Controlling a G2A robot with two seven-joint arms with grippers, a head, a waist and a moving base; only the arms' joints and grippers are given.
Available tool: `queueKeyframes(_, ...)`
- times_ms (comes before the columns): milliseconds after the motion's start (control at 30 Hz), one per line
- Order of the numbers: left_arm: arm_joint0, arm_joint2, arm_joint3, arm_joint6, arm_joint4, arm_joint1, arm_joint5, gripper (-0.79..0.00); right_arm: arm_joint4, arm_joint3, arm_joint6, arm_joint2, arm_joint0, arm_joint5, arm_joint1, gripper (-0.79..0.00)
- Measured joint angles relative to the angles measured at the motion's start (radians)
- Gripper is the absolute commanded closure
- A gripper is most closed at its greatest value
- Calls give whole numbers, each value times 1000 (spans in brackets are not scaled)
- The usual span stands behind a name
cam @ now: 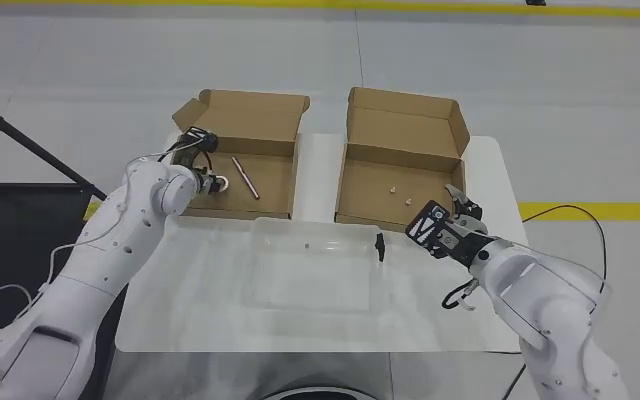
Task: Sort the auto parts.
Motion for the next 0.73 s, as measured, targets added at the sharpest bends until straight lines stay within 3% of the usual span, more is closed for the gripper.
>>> queueKeyframes(167,27,-67,-69,9,-15,15,20,-785,0,0,0,0,0,0,0,-785)
queueKeyframes(300,92,-184,-204,17,-62,45,31,-785,0,0,0,0,0,0,0,-785)
queueKeyframes(400,187,-301,-356,37,-94,73,55,-785,0,0,0,0,0,0,0,-785)
queueKeyframes(533,383,-480,-579,126,-158,102,87,-785,0,0,0,0,0,0,0,-785)
queueKeyframes(733,682,-675,-841,296,-246,110,124,-785,0,0,0,0,0,0,0,-785)
